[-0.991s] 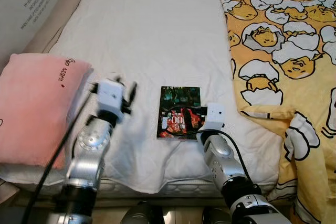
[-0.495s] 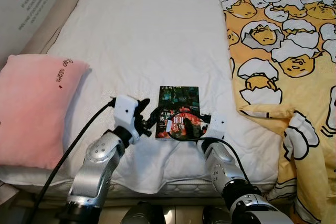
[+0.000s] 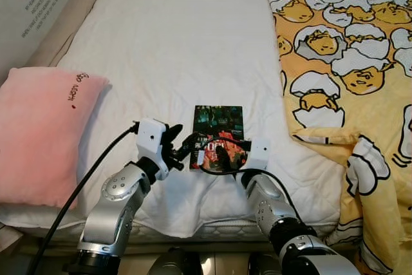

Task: Clean up the room

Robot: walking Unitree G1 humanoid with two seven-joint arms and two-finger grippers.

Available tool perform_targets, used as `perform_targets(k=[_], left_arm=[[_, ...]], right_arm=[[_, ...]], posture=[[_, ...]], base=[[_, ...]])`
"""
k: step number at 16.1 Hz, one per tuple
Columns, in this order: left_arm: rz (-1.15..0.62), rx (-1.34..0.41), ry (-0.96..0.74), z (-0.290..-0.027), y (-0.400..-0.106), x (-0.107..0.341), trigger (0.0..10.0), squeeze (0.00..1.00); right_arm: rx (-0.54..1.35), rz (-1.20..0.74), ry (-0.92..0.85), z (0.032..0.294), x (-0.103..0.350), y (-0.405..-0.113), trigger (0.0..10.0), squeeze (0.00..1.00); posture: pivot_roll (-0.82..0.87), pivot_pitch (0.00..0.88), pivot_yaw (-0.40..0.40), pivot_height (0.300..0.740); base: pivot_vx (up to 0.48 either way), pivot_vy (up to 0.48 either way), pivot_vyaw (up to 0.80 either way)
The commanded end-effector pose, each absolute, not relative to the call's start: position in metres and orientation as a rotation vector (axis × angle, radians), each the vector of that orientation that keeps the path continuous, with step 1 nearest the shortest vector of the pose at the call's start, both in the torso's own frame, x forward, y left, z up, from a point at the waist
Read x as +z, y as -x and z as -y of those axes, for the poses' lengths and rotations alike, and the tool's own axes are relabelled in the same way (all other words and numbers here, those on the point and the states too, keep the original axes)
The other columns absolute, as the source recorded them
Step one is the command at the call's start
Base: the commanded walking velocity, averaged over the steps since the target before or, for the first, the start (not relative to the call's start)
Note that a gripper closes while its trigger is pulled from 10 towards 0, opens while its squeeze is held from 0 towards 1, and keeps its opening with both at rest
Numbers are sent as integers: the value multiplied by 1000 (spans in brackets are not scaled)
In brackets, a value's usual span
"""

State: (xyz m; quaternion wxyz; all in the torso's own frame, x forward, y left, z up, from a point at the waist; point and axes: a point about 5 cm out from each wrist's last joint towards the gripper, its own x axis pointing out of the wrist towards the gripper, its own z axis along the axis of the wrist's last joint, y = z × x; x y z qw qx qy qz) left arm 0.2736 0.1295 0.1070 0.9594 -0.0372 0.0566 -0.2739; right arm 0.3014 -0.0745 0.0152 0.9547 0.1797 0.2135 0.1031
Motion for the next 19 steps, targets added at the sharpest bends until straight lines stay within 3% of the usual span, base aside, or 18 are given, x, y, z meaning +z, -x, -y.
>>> perform_targets(k=[1,6,7,12,19], left_arm=[[-113,-563,82,-129,-273,110,10000,0],[-130,-565,77,-129,-274,109,10000,0],[-126,-568,70,-128,-276,110,10000,0],[-147,-678,47,-110,-268,106,10000,0],[-177,-621,56,-118,-275,102,10000,0]], right_arm=[[239,-448,-356,67,15,-301,10000,0],[268,-546,-454,59,8,-297,10000,0],[283,-554,-470,56,9,-298,0,0],[313,-553,-532,50,19,-307,0,0],[300,-553,-593,54,20,-309,0,0]], posture=[[55,124,98,735],[54,127,100,735],[56,126,102,735],[52,122,100,735],[39,119,97,735]], base=[[0,0,0],[0,0,0],[0,0,0],[0,0,0],[0,0,0]])
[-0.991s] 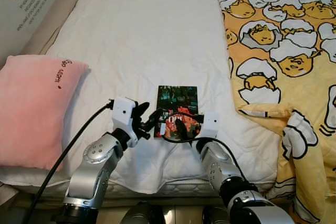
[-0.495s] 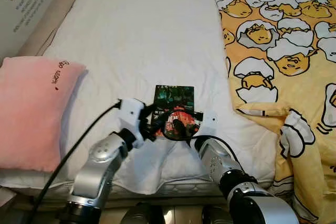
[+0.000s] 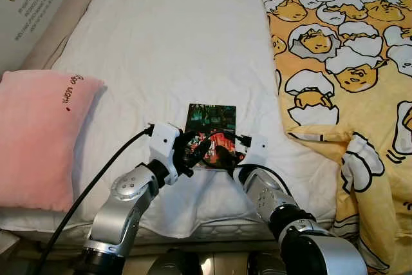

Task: Clean up the room

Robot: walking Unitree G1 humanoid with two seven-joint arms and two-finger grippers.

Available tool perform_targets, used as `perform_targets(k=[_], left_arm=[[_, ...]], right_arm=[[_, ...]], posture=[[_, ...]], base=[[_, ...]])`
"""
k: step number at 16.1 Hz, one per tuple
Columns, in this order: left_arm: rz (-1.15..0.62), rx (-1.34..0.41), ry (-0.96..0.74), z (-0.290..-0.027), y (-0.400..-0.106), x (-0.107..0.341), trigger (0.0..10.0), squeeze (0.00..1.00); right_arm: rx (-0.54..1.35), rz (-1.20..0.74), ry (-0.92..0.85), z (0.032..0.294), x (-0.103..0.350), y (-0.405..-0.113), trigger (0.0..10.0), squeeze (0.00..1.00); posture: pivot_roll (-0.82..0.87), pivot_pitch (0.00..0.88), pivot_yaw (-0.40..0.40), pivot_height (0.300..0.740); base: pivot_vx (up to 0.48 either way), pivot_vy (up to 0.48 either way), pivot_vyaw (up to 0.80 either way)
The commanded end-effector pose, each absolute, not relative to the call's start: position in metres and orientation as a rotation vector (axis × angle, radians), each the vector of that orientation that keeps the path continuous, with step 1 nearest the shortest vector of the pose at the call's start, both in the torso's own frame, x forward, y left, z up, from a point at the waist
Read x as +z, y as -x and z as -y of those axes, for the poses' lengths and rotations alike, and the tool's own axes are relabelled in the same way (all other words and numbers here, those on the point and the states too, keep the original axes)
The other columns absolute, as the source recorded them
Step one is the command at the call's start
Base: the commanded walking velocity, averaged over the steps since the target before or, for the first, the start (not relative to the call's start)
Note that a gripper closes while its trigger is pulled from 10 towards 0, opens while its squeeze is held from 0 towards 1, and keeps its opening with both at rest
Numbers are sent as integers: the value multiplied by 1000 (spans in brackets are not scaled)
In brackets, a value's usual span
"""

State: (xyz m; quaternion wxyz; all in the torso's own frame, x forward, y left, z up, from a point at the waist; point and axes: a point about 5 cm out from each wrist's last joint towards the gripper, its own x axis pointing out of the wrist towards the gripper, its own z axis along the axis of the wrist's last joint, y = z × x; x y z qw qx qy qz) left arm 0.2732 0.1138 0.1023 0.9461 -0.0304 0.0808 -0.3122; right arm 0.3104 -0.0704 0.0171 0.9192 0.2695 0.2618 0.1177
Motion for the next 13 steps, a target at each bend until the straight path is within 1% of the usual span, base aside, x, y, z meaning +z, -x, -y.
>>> perform_targets(k=[1,2,6,8,9,11,12,13], left_arm=[[-182,-551,72,-125,-280,100,10000,0],[-185,-485,99,-134,-286,100,10000,0],[-182,-398,180,-144,-295,102,10000,0],[-198,-300,245,-155,-301,98,10000,0],[-202,-244,242,-161,-304,96,10000,0],[-166,-178,207,-166,-309,98,10000,0],[-136,-163,126,-166,-311,101,10000,0],[-140,-154,135,-164,-312,100,10000,0]], right_arm=[[301,-548,-597,54,21,-309,0,0],[303,-545,-600,54,21,-309,0,0],[295,-536,-597,59,20,-309,0,0],[303,-494,-596,60,27,-315,0,0],[318,-463,-592,58,32,-318,0,0],[359,-373,-488,56,43,-323,0,0],[357,-311,-427,58,51,-326,0,0],[352,-242,-391,61,62,-331,0,0]], posture=[[35,117,97,735],[30,114,97,735],[26,100,100,735],[17,76,98,735],[14,69,96,735],[-1,48,90,735],[-6,42,85,735],[-16,35,82,735]], base=[[0,0,0],[0,0,0],[0,0,0],[0,0,0],[0,0,0],[0,0,0],[0,0,0],[0,0,0]])
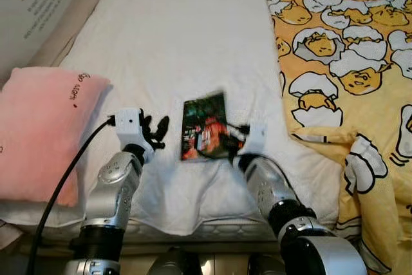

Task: Clean up the room

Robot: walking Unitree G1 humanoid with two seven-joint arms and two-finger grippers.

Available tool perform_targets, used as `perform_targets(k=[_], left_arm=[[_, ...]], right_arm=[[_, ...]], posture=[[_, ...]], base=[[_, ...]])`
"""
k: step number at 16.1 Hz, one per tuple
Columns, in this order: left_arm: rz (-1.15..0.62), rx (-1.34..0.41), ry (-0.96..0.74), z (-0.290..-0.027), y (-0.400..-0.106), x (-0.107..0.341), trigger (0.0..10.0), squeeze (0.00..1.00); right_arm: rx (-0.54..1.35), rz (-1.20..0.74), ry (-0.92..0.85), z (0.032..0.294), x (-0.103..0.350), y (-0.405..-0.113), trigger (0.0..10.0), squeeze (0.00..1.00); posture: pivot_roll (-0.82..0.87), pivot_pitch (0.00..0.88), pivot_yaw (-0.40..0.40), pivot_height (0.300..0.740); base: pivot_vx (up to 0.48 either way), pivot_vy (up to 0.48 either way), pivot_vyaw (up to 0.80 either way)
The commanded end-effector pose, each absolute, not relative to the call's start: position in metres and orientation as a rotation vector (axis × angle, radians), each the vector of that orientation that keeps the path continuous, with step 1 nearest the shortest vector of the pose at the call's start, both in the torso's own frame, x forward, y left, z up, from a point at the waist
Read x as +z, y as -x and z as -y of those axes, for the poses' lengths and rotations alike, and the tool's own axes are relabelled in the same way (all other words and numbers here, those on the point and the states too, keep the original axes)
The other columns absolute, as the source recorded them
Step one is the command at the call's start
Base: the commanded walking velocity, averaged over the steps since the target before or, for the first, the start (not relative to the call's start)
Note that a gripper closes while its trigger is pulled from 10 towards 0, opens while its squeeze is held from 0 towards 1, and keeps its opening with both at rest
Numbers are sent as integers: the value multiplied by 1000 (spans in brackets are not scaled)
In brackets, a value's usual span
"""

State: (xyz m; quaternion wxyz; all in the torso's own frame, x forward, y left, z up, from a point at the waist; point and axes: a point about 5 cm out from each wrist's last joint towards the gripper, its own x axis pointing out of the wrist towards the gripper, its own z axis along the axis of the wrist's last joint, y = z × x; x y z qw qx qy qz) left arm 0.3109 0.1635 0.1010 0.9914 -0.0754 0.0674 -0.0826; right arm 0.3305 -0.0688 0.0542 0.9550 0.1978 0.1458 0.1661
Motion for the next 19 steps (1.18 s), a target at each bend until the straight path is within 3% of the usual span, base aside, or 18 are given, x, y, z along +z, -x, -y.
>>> perform_targets(k=[1,5,10,13,18,19], left_arm=[[-137,-152,142,-163,-313,100,10000,0],[-90,-162,116,-154,-320,102,10000,0],[-96,-47,125,-169,-327,98,10000,0],[-11,50,144,-181,-327,105,10000,0],[53,63,130,-174,-323,113,10000,0],[61,39,109,-162,-321,113,10000,0]], right_arm=[[354,-217,-378,63,66,-332,0,0],[316,-51,-274,81,92,-333,0,0],[219,18,-139,105,93,-311,0,0],[120,59,-109,127,99,-304,0,0],[113,121,-31,139,114,-302,0,0],[133,121,-24,139,116,-307,0,0]], posture=[[-18,34,82,735],[-50,15,65,735],[-71,0,57,735],[-83,0,56,735],[-77,0,48,735],[-73,0,44,735]], base=[[0,0,0],[0,0,0],[0,480,0],[0,480,0],[0,480,0],[0,480,0]])
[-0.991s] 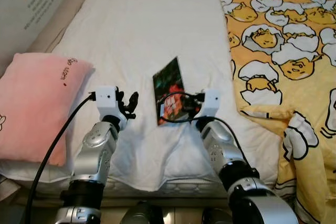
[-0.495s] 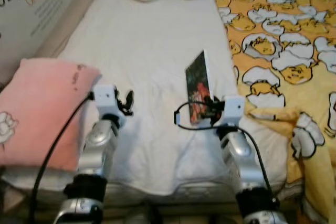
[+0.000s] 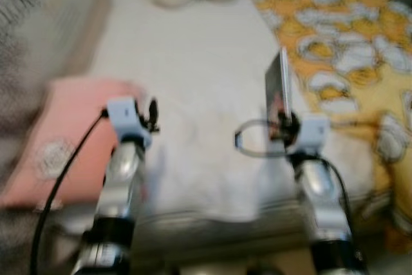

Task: Clean up the room

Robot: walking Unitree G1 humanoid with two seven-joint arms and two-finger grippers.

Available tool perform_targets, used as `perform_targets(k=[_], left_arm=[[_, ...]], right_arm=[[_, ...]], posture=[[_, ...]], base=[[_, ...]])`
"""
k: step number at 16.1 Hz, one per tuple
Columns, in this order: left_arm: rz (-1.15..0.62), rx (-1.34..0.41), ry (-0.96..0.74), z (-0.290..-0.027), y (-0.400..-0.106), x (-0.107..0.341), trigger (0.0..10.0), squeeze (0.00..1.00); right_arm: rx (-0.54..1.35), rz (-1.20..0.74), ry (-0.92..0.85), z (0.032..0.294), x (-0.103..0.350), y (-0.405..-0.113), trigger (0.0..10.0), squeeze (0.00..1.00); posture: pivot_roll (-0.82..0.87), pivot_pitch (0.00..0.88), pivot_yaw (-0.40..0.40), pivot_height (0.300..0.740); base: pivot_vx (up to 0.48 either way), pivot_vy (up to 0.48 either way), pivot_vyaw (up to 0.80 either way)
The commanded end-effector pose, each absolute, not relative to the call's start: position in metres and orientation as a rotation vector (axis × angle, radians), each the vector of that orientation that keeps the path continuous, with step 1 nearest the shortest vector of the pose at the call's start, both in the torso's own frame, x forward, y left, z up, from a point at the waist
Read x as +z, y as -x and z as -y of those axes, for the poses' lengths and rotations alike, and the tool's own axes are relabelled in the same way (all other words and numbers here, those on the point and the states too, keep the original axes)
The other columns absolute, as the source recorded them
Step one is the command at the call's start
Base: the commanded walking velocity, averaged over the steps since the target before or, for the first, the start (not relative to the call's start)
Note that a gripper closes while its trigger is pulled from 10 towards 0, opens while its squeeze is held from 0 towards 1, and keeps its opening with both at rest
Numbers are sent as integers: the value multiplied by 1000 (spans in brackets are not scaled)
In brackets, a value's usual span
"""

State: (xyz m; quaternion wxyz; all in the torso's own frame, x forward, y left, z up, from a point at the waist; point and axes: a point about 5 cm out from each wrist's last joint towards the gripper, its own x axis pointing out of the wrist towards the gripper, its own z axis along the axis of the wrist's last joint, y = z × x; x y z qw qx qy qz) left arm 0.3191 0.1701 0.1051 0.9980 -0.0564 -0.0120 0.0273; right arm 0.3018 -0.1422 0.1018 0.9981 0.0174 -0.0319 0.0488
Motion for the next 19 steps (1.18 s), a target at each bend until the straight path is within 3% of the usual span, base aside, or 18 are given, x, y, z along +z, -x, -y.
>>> perform_targets(k=[1,3,7,13,19], left_arm=[[51,28,103,-155,-320,111,10000,0],[32,36,55,-147,-319,107,10000,0],[65,46,15,-150,-323,116,10000,0],[124,44,-21,-149,-330,131,10000,0],[114,119,-20,-154,-326,129,10000,0]], right_arm=[[161,123,-24,135,118,-309,0,0],[189,131,-17,130,121,-311,0,0],[184,103,-18,129,121,-320,0,0],[191,107,-20,127,120,-322,0,0],[217,97,-20,125,118,-324,0,0]], posture=[[-73,0,42,735],[-70,0,36,735],[-59,0,34,735],[-62,0,39,735],[-49,0,34,735]], base=[[0,480,0],[0,0,0],[157,-179,780],[61,-51,0],[444,0,0]])
